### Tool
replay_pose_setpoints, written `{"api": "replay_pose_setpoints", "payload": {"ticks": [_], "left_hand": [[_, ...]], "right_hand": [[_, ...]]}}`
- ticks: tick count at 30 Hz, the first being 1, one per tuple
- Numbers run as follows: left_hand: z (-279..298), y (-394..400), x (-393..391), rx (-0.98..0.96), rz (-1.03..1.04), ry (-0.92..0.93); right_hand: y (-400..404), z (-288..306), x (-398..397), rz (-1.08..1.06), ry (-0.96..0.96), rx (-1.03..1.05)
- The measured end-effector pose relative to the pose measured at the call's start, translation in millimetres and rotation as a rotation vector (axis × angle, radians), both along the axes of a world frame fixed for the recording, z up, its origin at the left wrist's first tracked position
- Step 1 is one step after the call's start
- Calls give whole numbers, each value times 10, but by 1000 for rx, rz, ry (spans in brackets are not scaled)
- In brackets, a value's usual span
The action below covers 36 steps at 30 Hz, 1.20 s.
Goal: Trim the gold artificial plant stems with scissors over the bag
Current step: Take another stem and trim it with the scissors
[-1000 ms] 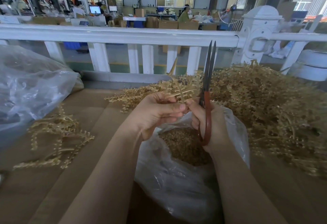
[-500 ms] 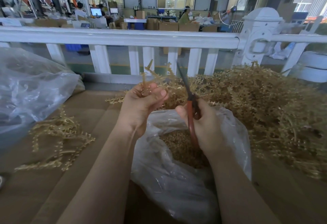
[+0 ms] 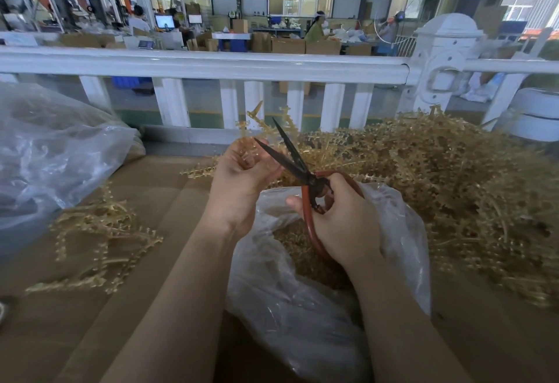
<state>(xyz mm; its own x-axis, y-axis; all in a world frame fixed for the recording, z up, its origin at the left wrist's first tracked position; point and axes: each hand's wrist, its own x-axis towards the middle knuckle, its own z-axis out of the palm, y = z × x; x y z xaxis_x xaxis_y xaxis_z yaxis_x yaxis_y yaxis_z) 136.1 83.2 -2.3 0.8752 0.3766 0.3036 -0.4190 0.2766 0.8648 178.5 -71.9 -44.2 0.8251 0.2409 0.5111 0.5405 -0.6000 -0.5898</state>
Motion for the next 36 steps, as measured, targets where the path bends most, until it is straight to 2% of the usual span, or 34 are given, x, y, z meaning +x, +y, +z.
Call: {"api": "replay_pose_setpoints", "payload": {"ticks": [8, 18, 29, 33, 36], "left_hand": [[-19, -19, 23, 24, 64, -9], [-5, 6, 5, -17, 15, -31], [6, 26, 8, -35, 57, -61], [-21, 47, 15, 49, 76, -85], [-28, 39, 16, 93, 81, -83]], "right_hand": [[-11, -10, -14, -23, -49, 29], [-9, -40, -15, -11, -85, 57], [-5, 6, -36, -7, -86, 64], [-3, 31, -65, -37, -153, 60], [-11, 24, -59, -44, -133, 60]]}}
